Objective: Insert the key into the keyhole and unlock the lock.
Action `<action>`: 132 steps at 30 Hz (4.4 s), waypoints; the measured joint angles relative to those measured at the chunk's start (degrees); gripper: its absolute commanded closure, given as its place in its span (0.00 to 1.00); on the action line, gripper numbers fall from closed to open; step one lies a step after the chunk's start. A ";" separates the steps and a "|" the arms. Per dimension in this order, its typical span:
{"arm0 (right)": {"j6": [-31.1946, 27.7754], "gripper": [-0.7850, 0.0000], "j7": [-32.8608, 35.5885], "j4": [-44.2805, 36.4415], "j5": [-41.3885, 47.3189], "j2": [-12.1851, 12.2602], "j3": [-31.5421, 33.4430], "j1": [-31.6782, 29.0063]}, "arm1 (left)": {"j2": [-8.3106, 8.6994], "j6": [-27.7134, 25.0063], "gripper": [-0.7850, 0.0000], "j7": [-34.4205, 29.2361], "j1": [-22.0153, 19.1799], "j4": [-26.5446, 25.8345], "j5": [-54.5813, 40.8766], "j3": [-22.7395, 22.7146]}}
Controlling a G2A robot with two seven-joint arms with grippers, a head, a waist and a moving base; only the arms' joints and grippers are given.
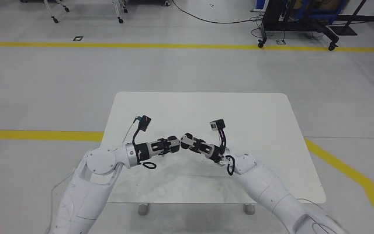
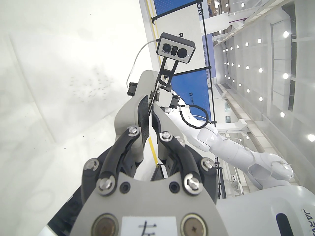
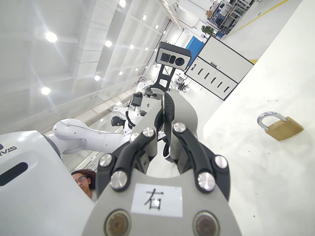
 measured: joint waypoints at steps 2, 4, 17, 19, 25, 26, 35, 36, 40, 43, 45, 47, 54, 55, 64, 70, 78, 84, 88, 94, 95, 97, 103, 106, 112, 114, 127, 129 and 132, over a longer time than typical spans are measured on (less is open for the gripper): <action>0.13 0.38 0.10 -0.02 -0.02 -0.07 0.14 0.02 | 0.05 -0.25 1.00 0.34 0.11 -0.12 -0.13 -0.01; 0.28 0.00 0.15 -0.02 -0.08 -0.15 0.34 0.08 | 0.11 -0.31 1.00 0.75 0.29 -0.13 -0.40 -0.11; -0.37 0.00 -0.94 -0.26 -0.62 -0.47 1.12 0.09 | 0.53 -0.32 1.00 2.25 0.95 0.32 -4.84 -2.32; -0.37 0.00 -0.94 -0.26 -0.62 -0.47 1.12 0.09 | 0.54 -0.31 1.00 2.13 0.94 0.33 -4.87 -2.33; -0.37 0.00 -0.94 -0.26 -0.62 -0.47 1.12 0.09 | 0.53 -0.30 1.00 2.17 0.94 0.33 -4.83 -2.32; -0.37 0.00 -0.94 -0.26 -0.62 -0.47 1.12 0.09 | 0.53 -0.30 1.00 2.17 0.94 0.33 -4.83 -2.32; 6.86 0.00 5.62 -1.79 -4.55 1.77 4.50 0.23 | 1.20 2.43 1.00 0.96 0.79 -1.49 0.59 -2.56; 8.91 0.00 9.11 -2.86 -3.79 2.64 5.85 -0.23 | 1.37 2.70 1.00 -1.07 0.11 -1.40 1.53 -2.29; 16.30 0.00 21.92 -7.31 -0.52 5.66 10.93 -2.63 | 1.70 1.90 1.00 -9.40 -2.37 -0.96 3.17 0.10; 21.03 0.00 28.83 -11.01 0.72 7.29 14.01 -4.97 | 1.63 -0.77 1.00 -15.72 -4.46 0.68 0.47 2.55; 23.33 0.00 31.38 -13.06 1.89 7.88 15.16 -6.45 | 1.56 -2.63 1.00 -18.16 -5.90 1.57 0.50 4.19; 24.62 0.16 32.72 -14.21 3.01 8.12 15.59 -7.36 | 1.50 -3.46 1.00 -18.71 -6.71 2.04 1.18 5.42; 25.72 0.52 34.15 -14.07 5.56 8.10 15.38 -7.82 | 1.51 -3.95 1.00 -18.24 -8.24 3.09 1.95 7.57; 25.84 0.53 34.15 -13.87 5.57 8.05 15.22 -7.68 | 1.54 -4.02 1.00 -18.21 -8.31 3.13 1.93 7.67; 25.66 0.58 32.66 -11.94 4.28 7.31 13.15 -5.95 | 1.80 -4.30 1.00 -18.33 -8.96 3.35 1.44 8.78; 25.47 0.75 33.38 -11.93 4.56 7.11 12.56 -5.60 | 2.02 -4.18 1.00 -18.00 -9.18 3.35 1.54 9.27; 26.24 1.00 34.37 -12.45 4.09 7.19 12.39 -5.66 | 2.33 -4.12 1.00 -17.25 -9.18 3.14 1.43 9.65; 26.20 1.00 34.07 -12.87 3.31 7.28 12.52 -5.85 | 2.63 -4.49 0.00 -16.37 -9.48 2.59 3.50 9.71; 24.58 1.00 33.11 -12.93 3.38 7.71 14.25 -6.63 | 2.64 -4.39 0.00 -16.26 -9.47 2.64 3.48 9.64; 19.28 1.00 30.29 -13.36 3.71 9.71 22.89 -9.99 | 2.64 -4.40 0.00 -16.27 -9.47 2.64 3.47 9.65; 19.17 1.00 30.21 -13.42 3.81 9.75 23.36 -10.06 | 2.64 -4.40 0.00 -16.27 -9.47 2.64 3.47 9.65; 19.31 1.00 30.26 -13.42 3.82 9.71 22.78 -9.98 | 2.64 -4.40 0.00 -16.27 -9.47 2.64 3.47 9.65; 19.36 1.00 30.29 -13.40 3.79 9.71 22.62 -9.94 | 2.64 -4.40 0.00 -16.27 -9.47 2.64 3.47 9.65; 19.36 1.00 30.29 -13.40 3.79 9.70 22.62 -9.94 | 2.79 -4.40 0.00 -15.47 -9.47 1.25 5.42 9.67; 19.36 1.00 30.29 -13.40 3.79 9.71 22.62 -9.94 | 5.00 -2.96 0.00 -14.41 -8.51 -3.16 23.89 3.96; 19.36 1.00 30.29 -13.40 3.79 9.71 22.62 -9.94 | 5.73 -5.40 0.00 -14.05 -6.92 -4.50 26.69 1.15; 19.36 1.00 30.29 -13.40 3.79 9.71 22.62 -9.94 | 6.25 -11.71 0.01 -7.98 -5.40 -7.94 54.34 7.39; 19.36 1.00 30.29 -13.40 3.79 9.71 22.62 -9.94 | 5.50 -10.04 0.01 -8.83 -7.81 -6.04 59.35 11.92; 19.36 1.00 30.29 -13.40 3.79 9.71 22.62 -9.94 | 4.24 -7.59 0.04 -10.33 -11.76 -1.71 62.12 17.15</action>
